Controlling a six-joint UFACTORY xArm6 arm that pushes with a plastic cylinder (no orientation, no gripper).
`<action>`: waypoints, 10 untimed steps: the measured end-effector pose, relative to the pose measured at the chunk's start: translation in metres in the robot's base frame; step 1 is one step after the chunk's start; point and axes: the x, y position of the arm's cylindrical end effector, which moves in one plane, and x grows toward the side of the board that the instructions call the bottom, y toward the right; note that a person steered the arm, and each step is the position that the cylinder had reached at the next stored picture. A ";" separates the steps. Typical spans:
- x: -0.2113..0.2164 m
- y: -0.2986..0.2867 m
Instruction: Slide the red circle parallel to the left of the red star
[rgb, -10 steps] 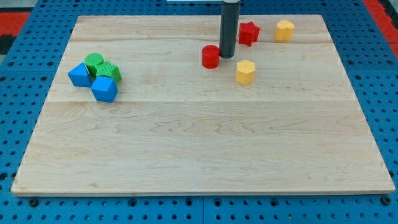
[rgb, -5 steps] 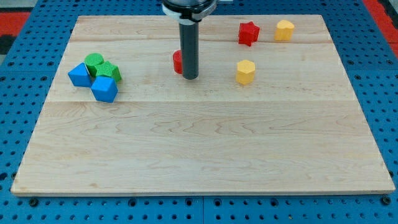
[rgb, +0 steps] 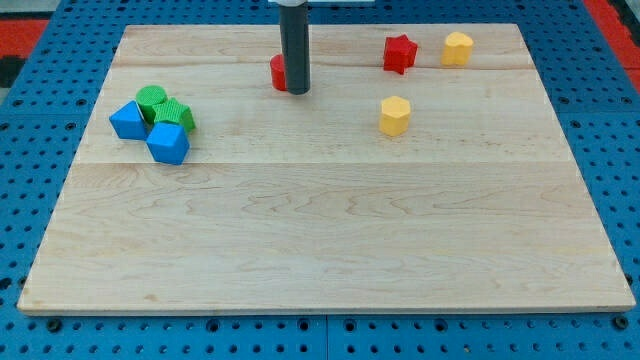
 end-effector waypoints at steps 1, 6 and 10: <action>0.007 -0.059; -0.032 -0.054; -0.022 -0.010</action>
